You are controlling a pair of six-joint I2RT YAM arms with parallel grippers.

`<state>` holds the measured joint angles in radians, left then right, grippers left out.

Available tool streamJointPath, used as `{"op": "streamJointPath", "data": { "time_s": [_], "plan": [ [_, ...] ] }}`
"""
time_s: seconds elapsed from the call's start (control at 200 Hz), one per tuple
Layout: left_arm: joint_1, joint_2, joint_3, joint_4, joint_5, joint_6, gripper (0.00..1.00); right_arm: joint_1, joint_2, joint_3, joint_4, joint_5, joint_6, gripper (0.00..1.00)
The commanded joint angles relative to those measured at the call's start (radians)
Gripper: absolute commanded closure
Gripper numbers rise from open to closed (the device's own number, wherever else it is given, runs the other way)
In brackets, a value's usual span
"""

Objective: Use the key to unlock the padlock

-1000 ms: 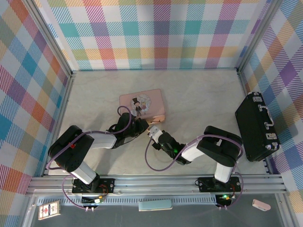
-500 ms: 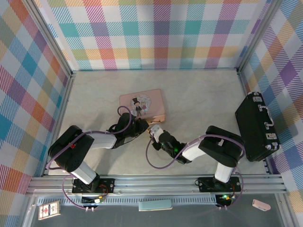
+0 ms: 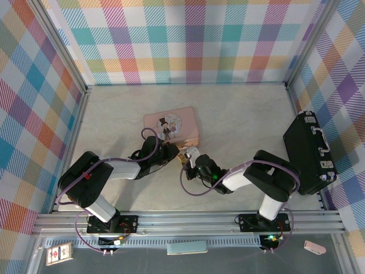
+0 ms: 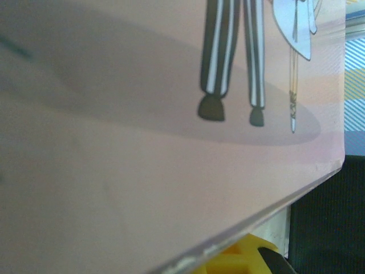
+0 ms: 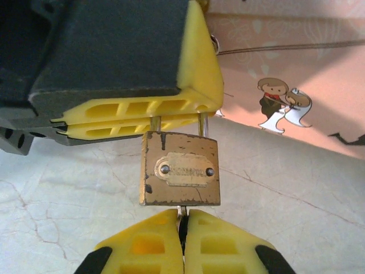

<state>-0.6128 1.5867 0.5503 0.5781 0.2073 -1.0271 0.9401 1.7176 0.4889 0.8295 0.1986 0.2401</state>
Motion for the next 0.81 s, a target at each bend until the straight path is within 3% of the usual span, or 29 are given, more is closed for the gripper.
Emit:
{"op": "streamJointPath", "data": {
  "time_s": [0.0, 0.22, 0.59, 0.8],
  "plan": [
    [-0.011, 0.011, -0.011, 0.01, 0.056, -0.053, 1.0, -0.076, -0.028, -0.021, 0.052, -0.052, 0.194, 0.98],
    [-0.011, 0.039, -0.004, 0.032, 0.063, -0.056, 0.99, -0.106, -0.019, -0.048, 0.096, -0.146, 0.324, 0.99],
    [-0.003, 0.034, -0.004, -0.028, 0.041, -0.038, 0.81, -0.129, 0.018, -0.083, 0.144, -0.191, 0.429, 1.0],
    [-0.002, -0.015, 0.003, -0.149, -0.007, -0.001, 0.69, -0.129, 0.033, -0.072, 0.115, -0.194, 0.453, 1.0]
  ]
}}
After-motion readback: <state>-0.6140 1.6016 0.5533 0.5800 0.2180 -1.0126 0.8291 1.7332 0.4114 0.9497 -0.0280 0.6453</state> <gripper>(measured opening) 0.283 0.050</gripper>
